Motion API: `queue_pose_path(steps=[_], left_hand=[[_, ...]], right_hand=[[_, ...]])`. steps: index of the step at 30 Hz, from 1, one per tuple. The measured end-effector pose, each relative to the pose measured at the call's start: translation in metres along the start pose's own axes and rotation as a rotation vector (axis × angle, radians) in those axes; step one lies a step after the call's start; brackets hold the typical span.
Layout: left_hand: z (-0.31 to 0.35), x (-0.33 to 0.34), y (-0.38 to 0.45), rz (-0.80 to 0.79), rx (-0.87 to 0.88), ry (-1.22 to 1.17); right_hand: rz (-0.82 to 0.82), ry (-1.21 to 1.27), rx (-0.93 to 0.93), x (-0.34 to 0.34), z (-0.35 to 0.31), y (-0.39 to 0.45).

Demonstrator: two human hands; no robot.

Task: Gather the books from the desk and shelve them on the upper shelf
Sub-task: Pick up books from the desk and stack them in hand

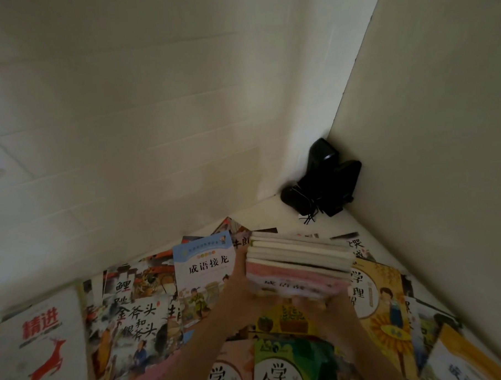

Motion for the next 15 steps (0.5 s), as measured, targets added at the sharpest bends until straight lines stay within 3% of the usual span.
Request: queue_pose_path(steps=[4, 11, 15], left_hand=[[-0.009, -0.001, 0.002, 0.049, 0.005, 0.179], [0.009, 0.01, -0.008, 0.0, 0.061, 0.015], [0.063, -0.005, -0.042, 0.104, 0.129, -0.011]], right_hand=[[0.076, -0.308, 0.05, 0.007, 0.035, -0.003], [0.062, -0.261, -0.014, -0.003, 0.002, -0.012], [0.021, -0.254, -0.057, 0.011, -0.059, -0.032]])
Point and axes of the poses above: each hand's wrist, its own y-axis towards the middle knuckle, its own x-axis out of the palm, z = x × y, the point moved 5 cm from there along y, towards the middle knuckle, and after that the axes turned 15 degrees about -y, right-handed, at the moved point
